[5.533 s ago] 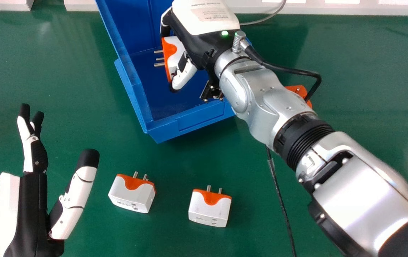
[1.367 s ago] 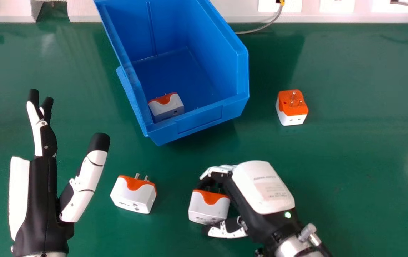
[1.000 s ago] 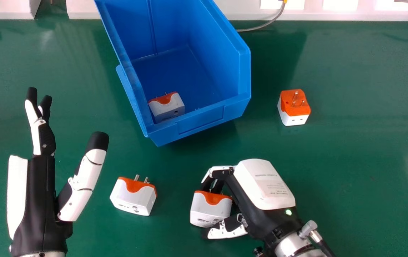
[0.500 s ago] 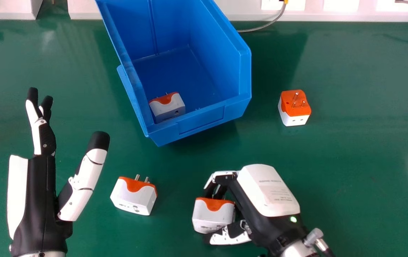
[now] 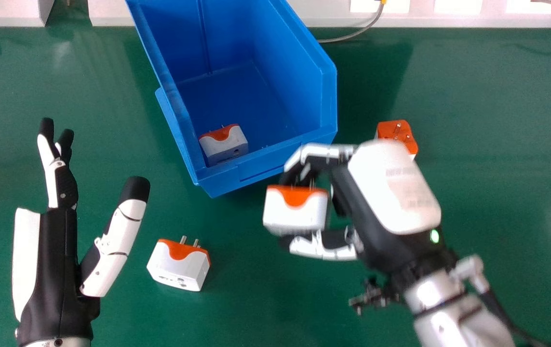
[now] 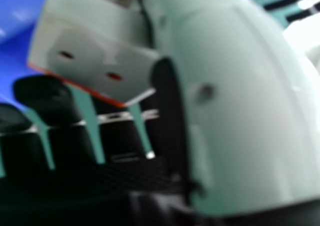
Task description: Pick all objects and put in blue box
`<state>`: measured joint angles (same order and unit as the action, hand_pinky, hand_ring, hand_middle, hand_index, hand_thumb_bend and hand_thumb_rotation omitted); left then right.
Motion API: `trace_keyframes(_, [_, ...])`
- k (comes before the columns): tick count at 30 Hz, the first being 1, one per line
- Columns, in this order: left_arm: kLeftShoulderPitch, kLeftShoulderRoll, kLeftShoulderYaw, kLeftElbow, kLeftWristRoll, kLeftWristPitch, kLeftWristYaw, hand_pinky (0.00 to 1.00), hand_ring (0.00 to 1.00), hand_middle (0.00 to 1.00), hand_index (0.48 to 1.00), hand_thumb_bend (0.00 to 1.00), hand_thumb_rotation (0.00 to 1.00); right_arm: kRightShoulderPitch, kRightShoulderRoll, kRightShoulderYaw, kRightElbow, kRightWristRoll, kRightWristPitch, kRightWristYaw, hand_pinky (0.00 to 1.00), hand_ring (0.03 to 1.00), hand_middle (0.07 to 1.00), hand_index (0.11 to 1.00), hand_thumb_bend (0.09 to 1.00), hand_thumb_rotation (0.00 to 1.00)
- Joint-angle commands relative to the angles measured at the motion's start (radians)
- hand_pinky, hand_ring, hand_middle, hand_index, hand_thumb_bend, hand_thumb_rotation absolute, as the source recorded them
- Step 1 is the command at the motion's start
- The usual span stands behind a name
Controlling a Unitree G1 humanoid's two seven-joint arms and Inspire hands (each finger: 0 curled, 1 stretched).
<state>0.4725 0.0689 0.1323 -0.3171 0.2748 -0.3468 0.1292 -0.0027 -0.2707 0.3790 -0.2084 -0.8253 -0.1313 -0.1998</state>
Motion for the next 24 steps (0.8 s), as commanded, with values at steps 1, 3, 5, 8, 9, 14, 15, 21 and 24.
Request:
trace_keyframes(1, [-0.005, 0.009, 0.001, -0.003, -0.004, -0.011, -0.002, 1.0, 1.0, 1.0, 1.0, 0.64, 0.84, -0.096, 0.023, -0.019, -0.033, 0.017, -0.022, 0.004, 0.1, 0.132, 0.434, 0.506, 0.507, 0.0])
trace_keyframes(3, [-0.006, 0.009, 0.002, 0.0, -0.006, -0.013, -0.002, 1.0, 1.0, 1.0, 1.0, 0.65, 0.84, -0.173, 0.039, -0.024, -0.003, 0.022, -0.03, 0.006, 0.1, 0.131, 0.435, 0.509, 0.506, 0.0])
trace_keyframes(5, [-0.006, 0.01, 0.002, 0.001, -0.009, -0.014, -0.004, 1.0, 1.0, 1.0, 1.0, 0.64, 0.84, -0.243, 0.064, -0.027, 0.03, 0.021, -0.018, 0.009, 0.09, 0.127, 0.434, 0.509, 0.505, 0.0])
trace_keyframes(8, [-0.006, 0.013, 0.005, 0.002, -0.016, -0.016, -0.009, 1.0, 1.0, 1.0, 1.0, 0.64, 0.85, -0.352, 0.102, -0.029, 0.093, 0.001, 0.008, -0.003, 0.09, 0.121, 0.425, 0.507, 0.505, 0.0])
trace_keyframes(9, [-0.007, 0.016, 0.006, 0.003, -0.013, -0.019, -0.01, 1.0, 1.0, 1.0, 1.0, 0.64, 0.85, -0.391, 0.111, -0.029, 0.12, -0.006, 0.011, -0.01, 0.08, 0.118, 0.424, 0.506, 0.505, 0.0])
trace_keyframes(14, [-0.006, 0.026, 0.011, -0.005, -0.007, -0.01, -0.01, 1.0, 1.0, 1.0, 1.0, 0.64, 0.86, -0.594, 0.159, -0.024, 0.294, -0.006, 0.026, -0.019, 0.1, 0.139, 0.413, 0.507, 0.507, 0.0])
trace_keyframes(15, [-0.006, 0.027, 0.011, -0.006, -0.012, -0.009, -0.013, 1.0, 1.0, 1.0, 1.0, 0.64, 0.86, -0.636, 0.168, -0.021, 0.343, -0.005, 0.023, -0.027, 0.11, 0.159, 0.404, 0.51, 0.506, 0.0])
trace_keyframes(21, [0.001, 0.024, 0.01, -0.018, -0.03, -0.008, -0.026, 1.0, 1.0, 1.0, 1.0, 0.6, 0.84, -0.877, 0.219, 0.012, 0.716, 0.008, -0.005, -0.117, 0.15, 0.21, 0.391, 0.517, 0.506, 0.0])
trace_keyframes(24, [0.007, 0.024, 0.013, -0.021, -0.025, -0.009, -0.024, 1.0, 1.0, 1.0, 1.0, 0.61, 0.84, -0.965, 0.249, 0.018, 0.842, 0.022, 0.03, -0.099, 0.19, 0.255, 0.404, 0.523, 0.508, 0.0])
